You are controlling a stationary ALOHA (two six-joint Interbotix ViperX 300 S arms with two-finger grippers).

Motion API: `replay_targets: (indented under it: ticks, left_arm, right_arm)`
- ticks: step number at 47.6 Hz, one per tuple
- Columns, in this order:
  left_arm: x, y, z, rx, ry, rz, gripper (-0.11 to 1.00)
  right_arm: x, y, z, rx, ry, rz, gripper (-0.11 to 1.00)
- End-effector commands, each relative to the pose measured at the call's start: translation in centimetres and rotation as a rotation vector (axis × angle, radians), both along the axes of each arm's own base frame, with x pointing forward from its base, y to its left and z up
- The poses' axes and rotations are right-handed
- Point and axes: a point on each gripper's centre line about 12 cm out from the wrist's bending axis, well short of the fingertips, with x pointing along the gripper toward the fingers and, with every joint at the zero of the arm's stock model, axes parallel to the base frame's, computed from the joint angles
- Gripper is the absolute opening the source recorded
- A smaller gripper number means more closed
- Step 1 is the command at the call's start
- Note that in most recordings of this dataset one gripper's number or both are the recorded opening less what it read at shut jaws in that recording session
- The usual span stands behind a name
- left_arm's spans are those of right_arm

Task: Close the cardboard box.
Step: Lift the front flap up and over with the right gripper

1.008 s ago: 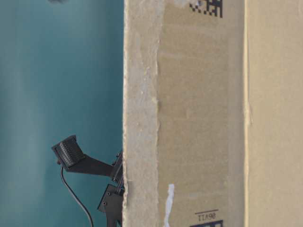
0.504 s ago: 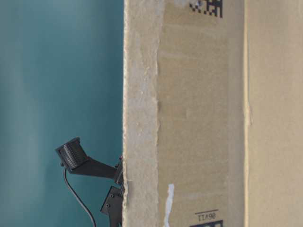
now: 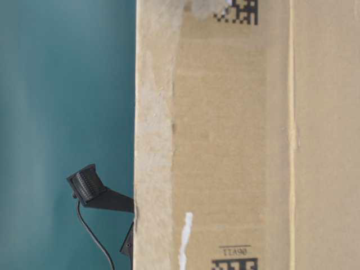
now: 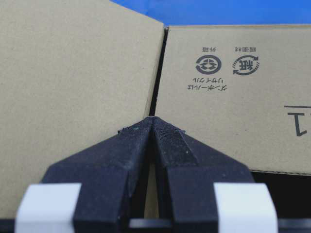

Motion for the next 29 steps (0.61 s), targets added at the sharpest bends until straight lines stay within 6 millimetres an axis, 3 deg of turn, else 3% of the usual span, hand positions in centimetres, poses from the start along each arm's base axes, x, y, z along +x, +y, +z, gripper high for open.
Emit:
replay_targets:
  ticks: [1, 17, 29]
  left_arm:
    - [0.1, 0.2, 0.8, 0.003, -0.025, 0.006, 0.0]
    - [0.1, 0.0, 0.8, -0.002, -0.026, 0.003, 0.0]
    - [0.2, 0.0, 0.8, -0.005, -0.028, 0.003, 0.0]
  right_arm:
    - [0.2, -1.5, 0.8, 0.006, -0.021, -0.049, 0.0]
    - [0.8, -6.3, -1.0, -0.007, 0.095, -0.208, 0.0]
    - [1.5, -7.1, -4.2, -0.015, 0.217, -0.241, 0.0]
